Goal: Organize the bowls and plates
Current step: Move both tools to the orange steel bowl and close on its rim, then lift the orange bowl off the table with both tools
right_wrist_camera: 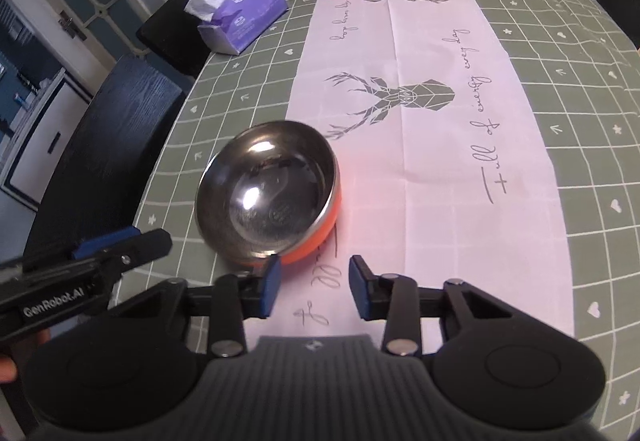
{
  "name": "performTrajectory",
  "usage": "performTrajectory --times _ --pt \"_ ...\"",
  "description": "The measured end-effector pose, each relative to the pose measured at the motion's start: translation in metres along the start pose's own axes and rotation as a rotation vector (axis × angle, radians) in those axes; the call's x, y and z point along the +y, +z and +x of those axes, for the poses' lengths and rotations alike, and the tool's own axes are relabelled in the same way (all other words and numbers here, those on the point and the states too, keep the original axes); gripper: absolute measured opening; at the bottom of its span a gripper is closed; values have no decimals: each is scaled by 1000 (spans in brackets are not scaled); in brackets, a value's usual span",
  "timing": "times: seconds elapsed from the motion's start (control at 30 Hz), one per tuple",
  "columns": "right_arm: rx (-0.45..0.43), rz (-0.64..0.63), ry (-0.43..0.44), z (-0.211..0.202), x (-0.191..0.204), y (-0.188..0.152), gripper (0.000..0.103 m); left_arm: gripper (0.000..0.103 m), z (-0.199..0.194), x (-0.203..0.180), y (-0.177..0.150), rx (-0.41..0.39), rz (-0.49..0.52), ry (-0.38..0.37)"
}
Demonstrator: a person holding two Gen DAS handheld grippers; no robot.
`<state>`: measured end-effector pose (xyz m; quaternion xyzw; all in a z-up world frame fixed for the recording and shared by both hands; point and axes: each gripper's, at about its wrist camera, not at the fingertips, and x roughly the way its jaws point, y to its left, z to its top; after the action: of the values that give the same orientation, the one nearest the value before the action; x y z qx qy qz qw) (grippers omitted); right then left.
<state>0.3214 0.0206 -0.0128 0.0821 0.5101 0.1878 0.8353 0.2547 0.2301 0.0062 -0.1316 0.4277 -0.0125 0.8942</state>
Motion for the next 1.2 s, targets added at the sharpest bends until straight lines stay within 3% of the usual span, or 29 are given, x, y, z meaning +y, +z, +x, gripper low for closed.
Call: performTrajectory --times 0.2,0.3,0.5,0.67,0.73,0.8,1.2 --pt "5 60 12 20 -9 13 33 52 27 6 8 3 -46 29" --pt "18 80 10 30 -12 18 30 46 38 3 10 35 -30 46" --pt "48 108 11 45 -14 23 27 46 60 -4 14 150 7 68" --pt "73 125 14 52 -13 24 23 44 73 -8 15 192 7 82" --pt "71 125 20 52 -13 24 17 31 76 -9 15 201 6 79" --pt "68 115 16 52 -10 23 15 27 76 -12 14 202 16 83" --pt "70 99 4 34 -3 17 13 24 55 -24 14 247 64 124"
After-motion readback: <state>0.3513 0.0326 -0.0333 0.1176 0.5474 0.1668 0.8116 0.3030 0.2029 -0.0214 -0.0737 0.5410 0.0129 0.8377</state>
